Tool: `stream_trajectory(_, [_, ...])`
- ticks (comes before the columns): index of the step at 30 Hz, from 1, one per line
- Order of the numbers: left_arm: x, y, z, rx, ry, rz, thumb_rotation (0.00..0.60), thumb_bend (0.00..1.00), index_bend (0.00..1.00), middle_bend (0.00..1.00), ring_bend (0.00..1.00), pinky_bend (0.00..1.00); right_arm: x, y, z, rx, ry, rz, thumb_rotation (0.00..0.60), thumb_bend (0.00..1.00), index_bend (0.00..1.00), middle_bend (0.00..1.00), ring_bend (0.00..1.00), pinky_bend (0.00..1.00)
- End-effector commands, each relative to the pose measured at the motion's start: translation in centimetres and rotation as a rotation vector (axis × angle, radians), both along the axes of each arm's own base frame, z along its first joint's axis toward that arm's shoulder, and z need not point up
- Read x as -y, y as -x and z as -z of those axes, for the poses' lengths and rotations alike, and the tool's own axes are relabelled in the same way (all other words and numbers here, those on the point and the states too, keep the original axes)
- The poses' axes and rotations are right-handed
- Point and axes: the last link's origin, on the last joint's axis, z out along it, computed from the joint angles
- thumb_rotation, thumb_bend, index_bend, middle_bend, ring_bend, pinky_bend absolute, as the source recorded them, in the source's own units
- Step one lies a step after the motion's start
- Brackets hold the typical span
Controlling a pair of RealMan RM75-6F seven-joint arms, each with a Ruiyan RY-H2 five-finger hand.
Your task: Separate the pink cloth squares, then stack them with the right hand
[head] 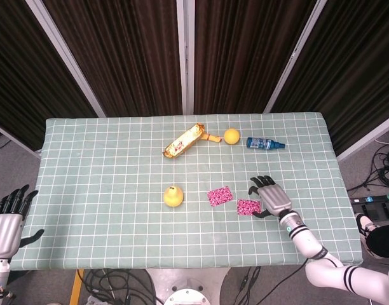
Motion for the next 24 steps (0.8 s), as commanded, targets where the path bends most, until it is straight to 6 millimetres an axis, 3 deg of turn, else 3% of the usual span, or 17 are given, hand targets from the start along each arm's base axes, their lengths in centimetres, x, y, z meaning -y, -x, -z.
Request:
stream_trajectory(1, [0.1, 0.1, 0.0, 0.002, -0.001, -0.004, 0.600, 0.00, 0.18, 0.16, 0.11, 0.16, -0.2, 0.2, 0.5, -0.014, -0.010, -0.003, 0.517, 0.13, 0.33, 0.07, 0.00, 0.00])
stream_trajectory(24, [0.2, 0.3, 0.0, 0.002, 0.001, -0.010, 0.600, 0.00, 0.18, 0.16, 0.11, 0.16, -0.5, 1.0, 2.2, -0.051, -0.023, -0.021, 0.508, 0.13, 0.33, 0.07, 0.00, 0.00])
